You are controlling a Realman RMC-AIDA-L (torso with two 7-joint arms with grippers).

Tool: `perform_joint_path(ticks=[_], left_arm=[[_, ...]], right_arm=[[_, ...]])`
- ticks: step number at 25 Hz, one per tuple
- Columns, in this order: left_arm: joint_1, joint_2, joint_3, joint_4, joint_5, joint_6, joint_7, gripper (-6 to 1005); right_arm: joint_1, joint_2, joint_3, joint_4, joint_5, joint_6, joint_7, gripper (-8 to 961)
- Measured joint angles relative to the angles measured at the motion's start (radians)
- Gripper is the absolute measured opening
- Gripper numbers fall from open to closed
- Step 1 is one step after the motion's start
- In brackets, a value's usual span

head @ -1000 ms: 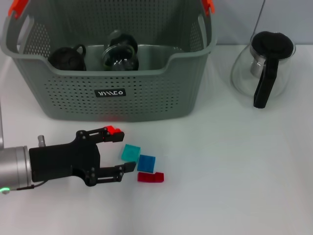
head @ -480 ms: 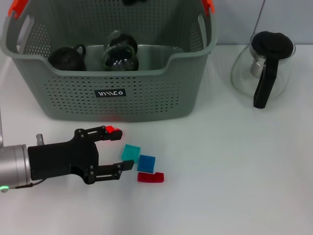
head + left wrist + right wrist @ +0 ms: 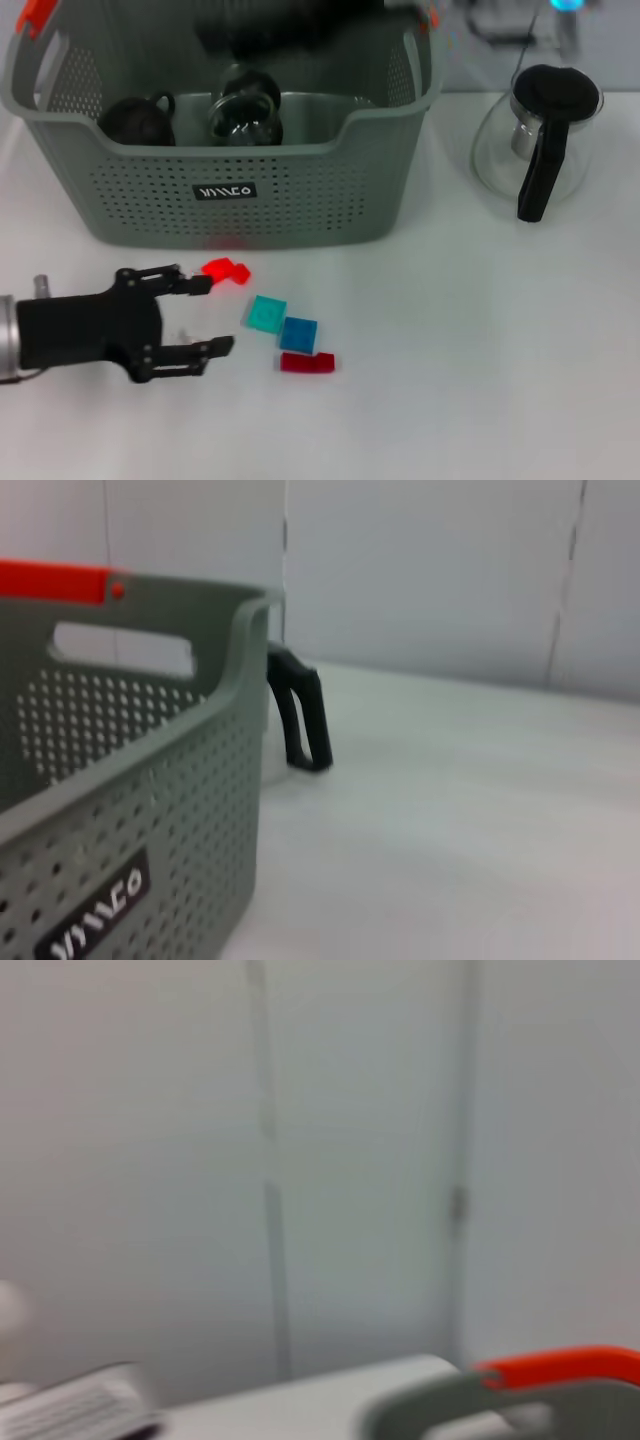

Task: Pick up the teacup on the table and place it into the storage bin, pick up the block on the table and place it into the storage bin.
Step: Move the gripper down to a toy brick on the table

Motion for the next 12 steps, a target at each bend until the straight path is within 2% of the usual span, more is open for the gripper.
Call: perform_joint_path(ticks=[5,12], left_arm=[[0.002,0.001,0.023,0.128,0.078,0.05,-0.015,756],[-0.023,-0.01,0.147,0.228,0.156,0.015,-0.015,756]], right_arm=[[-0.156,-0.001,0.003,-0.012,0.094,-0.156,-0.098,944],[-0.302,0.0,-0.097,-0.002,0.075,-0.231,-0.12,945]])
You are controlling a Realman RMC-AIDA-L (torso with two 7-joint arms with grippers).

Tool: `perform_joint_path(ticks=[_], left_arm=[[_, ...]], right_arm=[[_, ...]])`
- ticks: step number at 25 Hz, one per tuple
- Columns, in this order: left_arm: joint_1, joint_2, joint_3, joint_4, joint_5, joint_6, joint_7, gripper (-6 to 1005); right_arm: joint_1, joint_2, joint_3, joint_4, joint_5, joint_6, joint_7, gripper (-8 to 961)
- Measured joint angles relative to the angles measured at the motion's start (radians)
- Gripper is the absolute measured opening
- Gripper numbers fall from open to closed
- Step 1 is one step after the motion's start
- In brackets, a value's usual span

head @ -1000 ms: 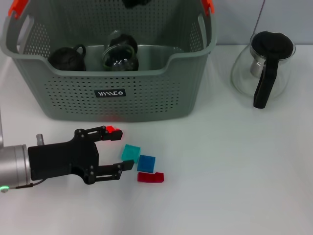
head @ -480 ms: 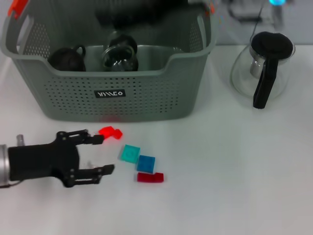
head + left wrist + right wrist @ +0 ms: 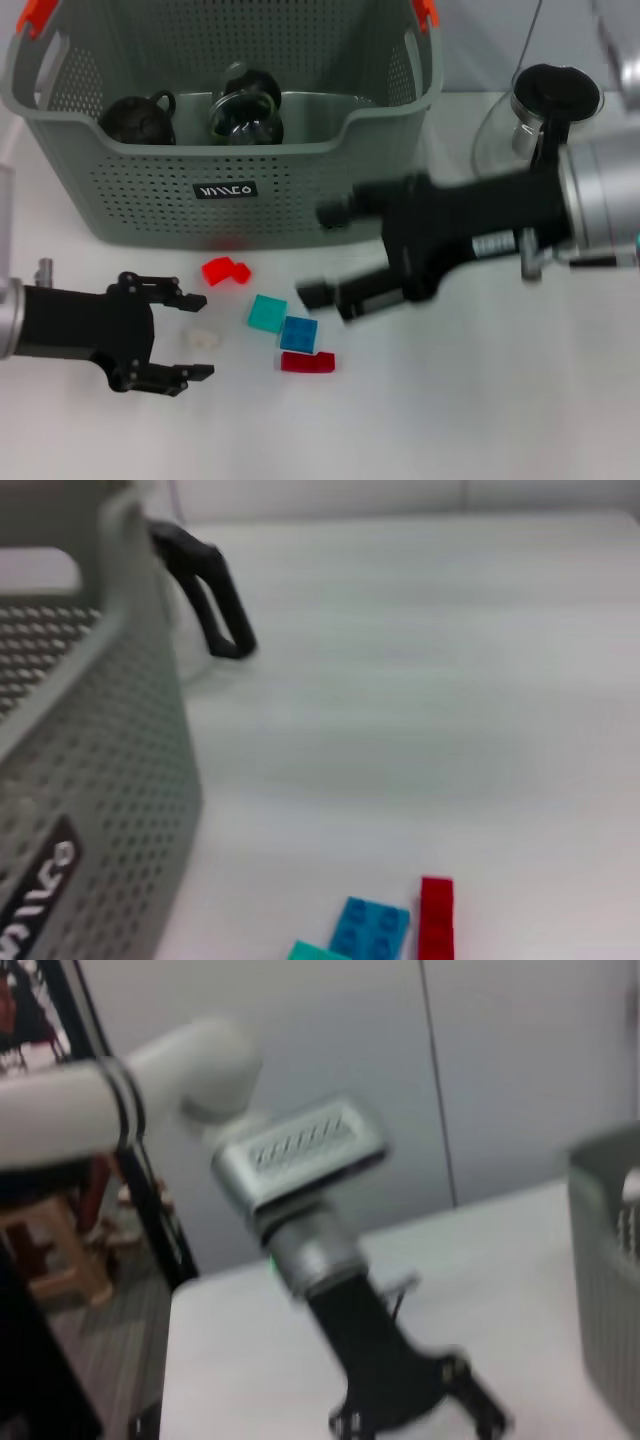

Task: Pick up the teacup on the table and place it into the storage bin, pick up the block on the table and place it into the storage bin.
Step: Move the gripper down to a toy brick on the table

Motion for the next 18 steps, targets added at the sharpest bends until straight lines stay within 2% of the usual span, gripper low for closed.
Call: perform_joint_path(ticks=[3,8,12,18], left_arm=[[-0.022,0.0,0.048,0.009,0.028,-0.016,0.0,756],[-0.066,-0.003,0.118,0.011,0.091,-0.059,-0.039,756],[-0.079,-0.007,0.188,0.011,0.124,-0.117,-0.076,756],[-0.086,-0.014,0.238,0.029,0.165,-0.162,-0.092,756]], right_arm=[[-0.01,-0.002,-0.018,0.001,-0.078,-0.016,0.004,945],[0.023,0.001,-0.016,0.044,-0.194,-0.011,0.006,945],[0.059,0.0,0.01,0.12,-0.197,0.003,0.0,945],[0.102,0.002,0.004,0.181,-0.2,0.021,-0.001,945]])
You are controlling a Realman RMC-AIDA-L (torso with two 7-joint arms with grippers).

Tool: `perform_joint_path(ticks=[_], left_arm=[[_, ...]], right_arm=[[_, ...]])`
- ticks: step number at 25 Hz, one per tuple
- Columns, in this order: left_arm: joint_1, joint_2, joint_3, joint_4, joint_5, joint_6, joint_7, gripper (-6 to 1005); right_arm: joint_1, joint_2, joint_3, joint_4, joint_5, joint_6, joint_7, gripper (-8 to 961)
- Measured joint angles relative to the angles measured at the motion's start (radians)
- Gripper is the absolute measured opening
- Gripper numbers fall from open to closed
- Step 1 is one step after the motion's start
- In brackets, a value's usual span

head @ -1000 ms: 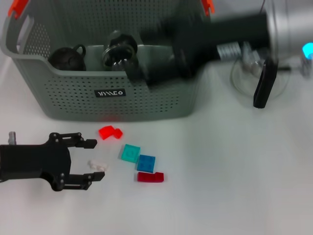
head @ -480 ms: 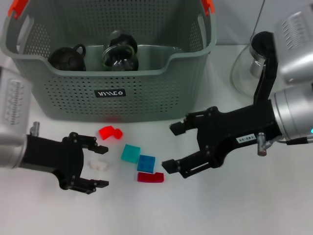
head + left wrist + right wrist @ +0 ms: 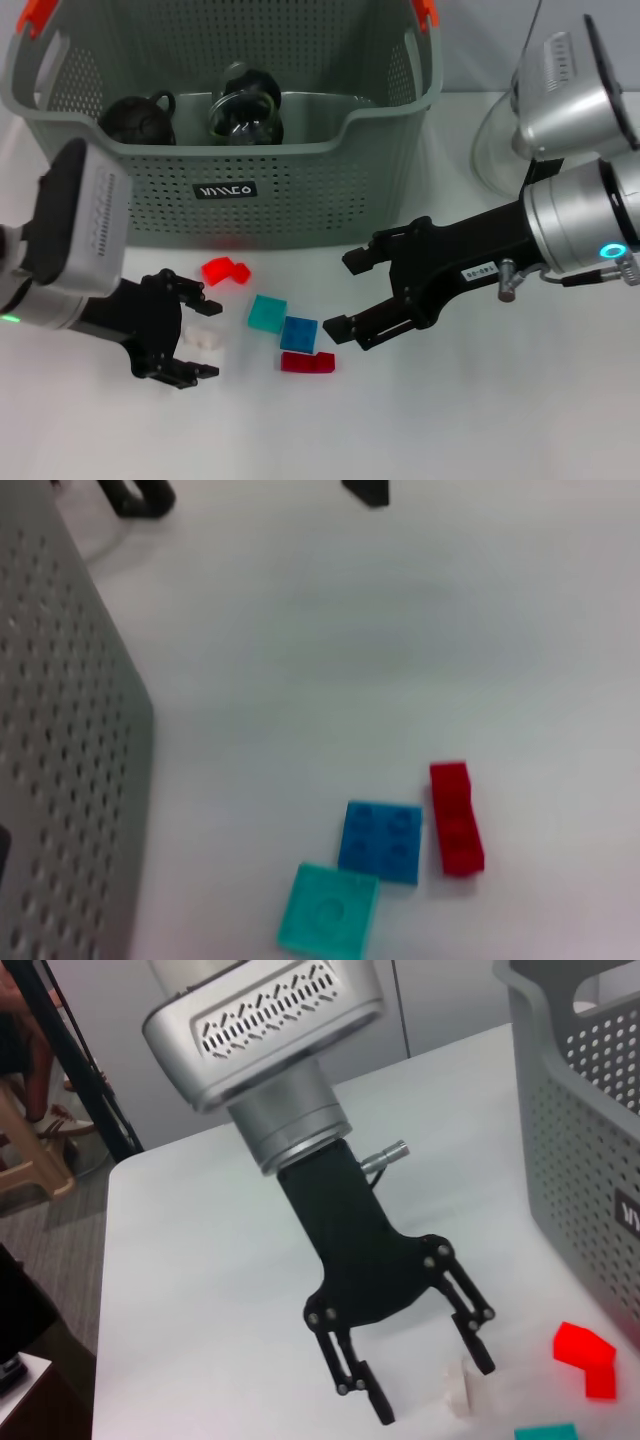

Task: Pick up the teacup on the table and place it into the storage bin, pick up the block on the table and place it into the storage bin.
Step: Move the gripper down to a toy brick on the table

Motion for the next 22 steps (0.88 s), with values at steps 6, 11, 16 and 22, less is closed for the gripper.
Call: perform_joint_path(ticks=[6,11,16,22], left_arm=[[-0.022,-0.003,0.048,0.011,0.043,-0.025,-0.037,747],[-0.04,-0.003,0.049,0.011,0.074,-0.029,-0.051,677],[-0.047,-0.004,0.059,0.02,0.107,-0.033,-0.065,497],[-0.042,-0.004,0.134,0.048,0.133,-0.045,-0.113,485]], right_arm=[[0.016,0.001,-0.007,0.037,-0.001,0.017,0.0,945],[0.015,0.003,-0.007,0.04,0.002,0.022,0.002,945],[0.015,0.004,-0.009,0.057,0.003,0.03,0.0,945],[0.017,0.003,-0.037,0.08,0.004,0.059,-0.001,945]])
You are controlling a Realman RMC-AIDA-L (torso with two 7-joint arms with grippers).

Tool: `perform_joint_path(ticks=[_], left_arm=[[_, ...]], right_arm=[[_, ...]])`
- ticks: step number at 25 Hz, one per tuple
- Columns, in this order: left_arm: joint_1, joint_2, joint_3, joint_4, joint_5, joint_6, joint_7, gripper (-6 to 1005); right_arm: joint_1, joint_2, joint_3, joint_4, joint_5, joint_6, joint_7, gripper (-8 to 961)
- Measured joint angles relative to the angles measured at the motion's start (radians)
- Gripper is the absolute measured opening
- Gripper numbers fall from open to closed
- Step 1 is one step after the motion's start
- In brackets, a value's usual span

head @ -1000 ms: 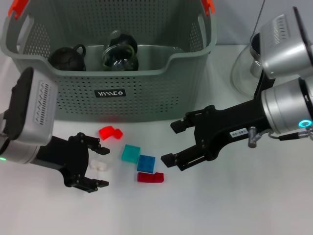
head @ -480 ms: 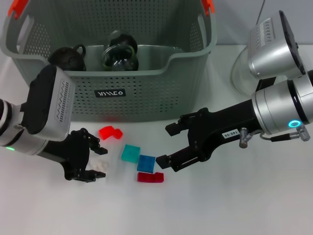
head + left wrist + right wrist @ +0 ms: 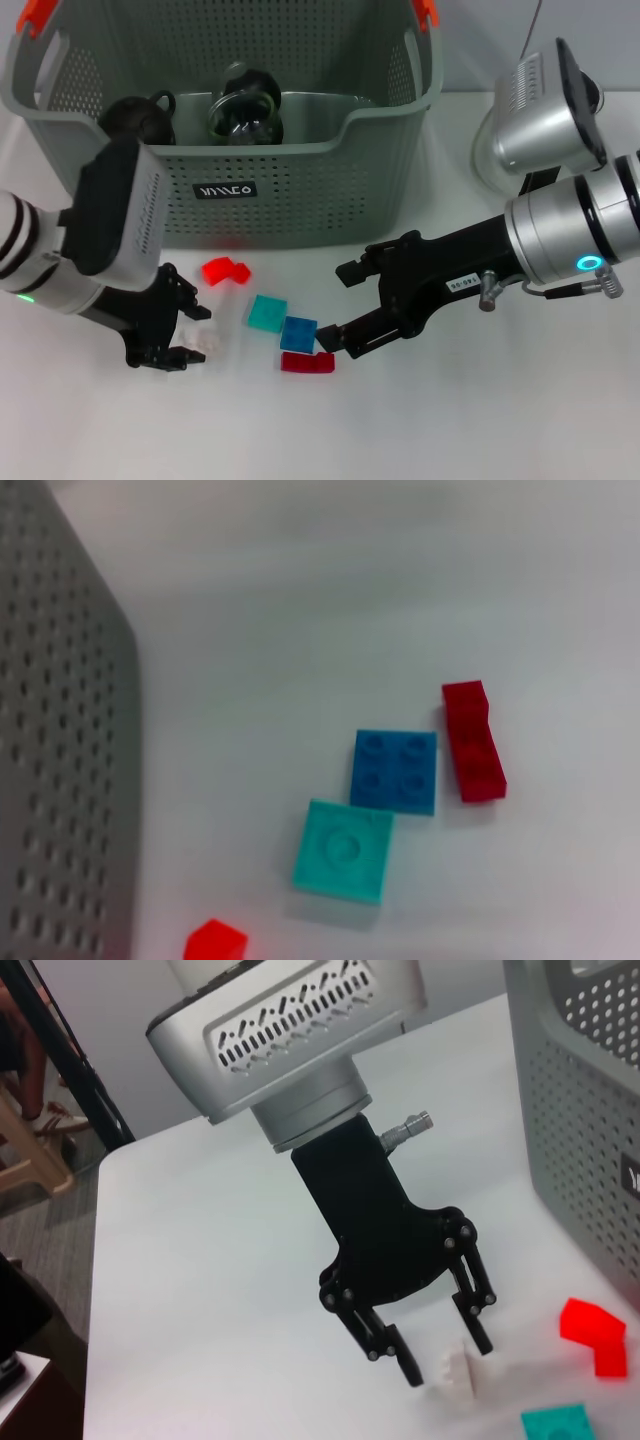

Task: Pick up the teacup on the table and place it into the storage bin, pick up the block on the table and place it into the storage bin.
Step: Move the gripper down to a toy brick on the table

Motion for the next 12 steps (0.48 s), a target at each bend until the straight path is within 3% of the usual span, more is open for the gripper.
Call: perform_joint_path(ticks=[12], left_arm=[[-0.029,-0.005,0.048,-0.012,0.026,-0.008,-0.055,484]], right_arm=[[-0.001,-0.002,-0.01,0.014,0.0,0.018,-0.002,944]])
